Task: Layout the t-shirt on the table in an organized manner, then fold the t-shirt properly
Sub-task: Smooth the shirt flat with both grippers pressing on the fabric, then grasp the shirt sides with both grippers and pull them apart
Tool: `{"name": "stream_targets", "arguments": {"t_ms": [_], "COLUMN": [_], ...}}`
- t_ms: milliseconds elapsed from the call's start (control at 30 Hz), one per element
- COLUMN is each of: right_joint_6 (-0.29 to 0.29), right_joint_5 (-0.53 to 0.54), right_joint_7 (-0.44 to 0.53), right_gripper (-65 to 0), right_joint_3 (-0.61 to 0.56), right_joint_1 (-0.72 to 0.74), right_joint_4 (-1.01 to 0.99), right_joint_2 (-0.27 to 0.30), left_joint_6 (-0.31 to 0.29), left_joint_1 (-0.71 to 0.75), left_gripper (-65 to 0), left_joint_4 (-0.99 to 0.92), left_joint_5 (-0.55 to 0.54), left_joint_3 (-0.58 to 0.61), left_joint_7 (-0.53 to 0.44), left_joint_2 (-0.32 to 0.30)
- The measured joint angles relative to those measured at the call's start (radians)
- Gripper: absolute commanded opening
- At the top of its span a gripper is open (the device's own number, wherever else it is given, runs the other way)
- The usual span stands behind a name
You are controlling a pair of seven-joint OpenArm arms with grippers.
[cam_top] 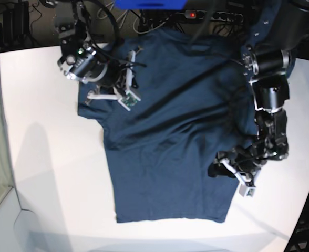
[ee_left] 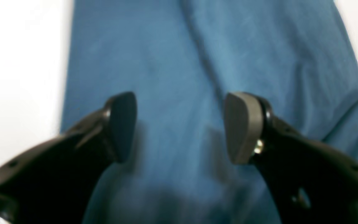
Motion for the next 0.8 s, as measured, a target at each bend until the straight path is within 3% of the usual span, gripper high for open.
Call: {"name": "stream_targets", "arguments": {"t_ms": [200, 367, 600, 800], "right_joint_6": [0.001, 0.001, 0.044, 0.037], "right_joint_5": [0.005, 0.029, 0.119, 0.108], "right_joint_7": [0.007, 0.093, 0.266, 0.305], "right_gripper": [-64.7, -64.7, -64.7, -64.7], "right_joint_3": [-0.041, -0.006, 0.103, 0.181], "right_joint_1": [-0.041, -0.011, 0.094, 0.278], "right_joint_4": [-0.034, -0.188, -0.387, -0.564], "right_joint_2": [0.003, 0.026, 0.065, 0.193], "left_joint_6": [-0.004, -0.027, -0.056, -0.086], "left_joint_1": [-0.040, -0.019, 0.049, 0.216], "left_gripper": [-21.9, -21.9, -21.9, -21.9], "left_joint_4": [-0.243, -0.313, -0.299, -0.140], "left_joint_5": [0.014, -0.012, -0.068, -0.154], "left_joint_3": [0.074, 0.080, 0.072, 0.023], "left_joint_7": [-0.212, -0.348, -0.383, -0.354], "left_joint_2": [0.004, -0.027, -0.087, -0.154]}}
